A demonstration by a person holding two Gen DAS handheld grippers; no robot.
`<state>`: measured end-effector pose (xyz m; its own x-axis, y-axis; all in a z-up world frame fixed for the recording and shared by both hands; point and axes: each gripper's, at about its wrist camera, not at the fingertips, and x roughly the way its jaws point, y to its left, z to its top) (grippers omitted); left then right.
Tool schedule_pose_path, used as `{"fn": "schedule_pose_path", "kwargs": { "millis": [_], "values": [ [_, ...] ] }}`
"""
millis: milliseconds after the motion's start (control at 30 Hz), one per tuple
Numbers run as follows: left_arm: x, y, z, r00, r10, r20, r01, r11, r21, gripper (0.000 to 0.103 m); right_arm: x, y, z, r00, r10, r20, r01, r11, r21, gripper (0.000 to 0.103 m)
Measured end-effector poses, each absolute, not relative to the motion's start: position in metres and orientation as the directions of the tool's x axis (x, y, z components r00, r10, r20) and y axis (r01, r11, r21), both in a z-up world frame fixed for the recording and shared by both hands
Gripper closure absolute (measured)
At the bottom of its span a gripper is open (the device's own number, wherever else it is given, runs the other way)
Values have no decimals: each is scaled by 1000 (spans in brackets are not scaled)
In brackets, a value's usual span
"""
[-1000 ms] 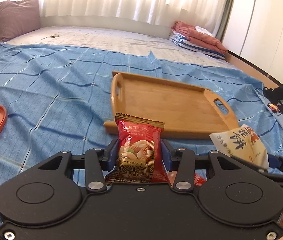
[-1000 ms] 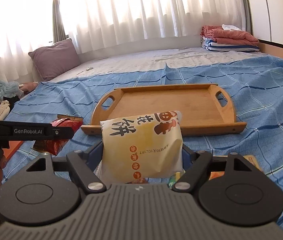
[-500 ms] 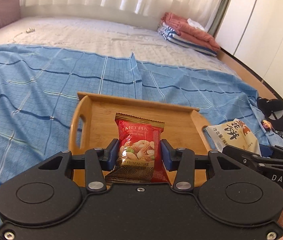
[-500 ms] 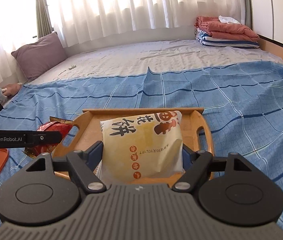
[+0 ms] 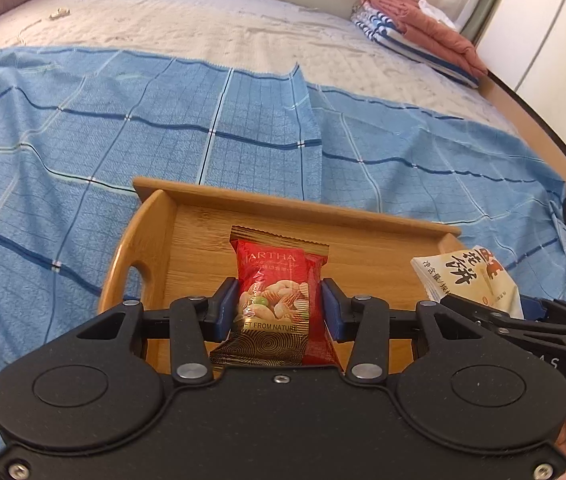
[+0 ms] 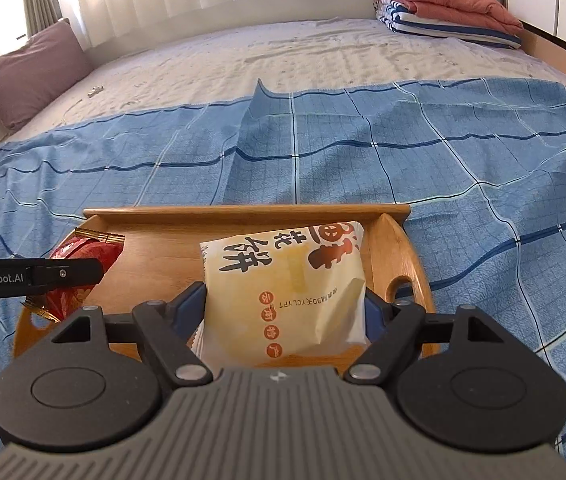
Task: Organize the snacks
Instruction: 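Lower both packets into the wooden tray and open both grippers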
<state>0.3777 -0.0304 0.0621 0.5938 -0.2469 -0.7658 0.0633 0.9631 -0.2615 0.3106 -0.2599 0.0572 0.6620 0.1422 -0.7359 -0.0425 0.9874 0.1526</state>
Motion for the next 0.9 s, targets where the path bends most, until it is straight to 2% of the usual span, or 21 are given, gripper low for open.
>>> {"fn": "schedule_pose_path", "kwargs": {
  "millis": [333,367,533,900],
  "values": [
    [418,-40,35,562,-216,-799,33,970,-240,61,346,-260,33,651,116,-750,-12,990,143,24],
    [421,-40,32,561,-213,-800,32,971,-236,61,348,-261,31,647,117,-753,-13,990,142,21],
    [426,-46,23,555,-209,-805,38,973,-226,61,353,-260,25,642,119,-757,-28,991,132,26],
    [434,-52,18,573,-179,-800,33,980,-196,60,359,-263,19,657,112,-746,6,988,153,25]
  ]
}}
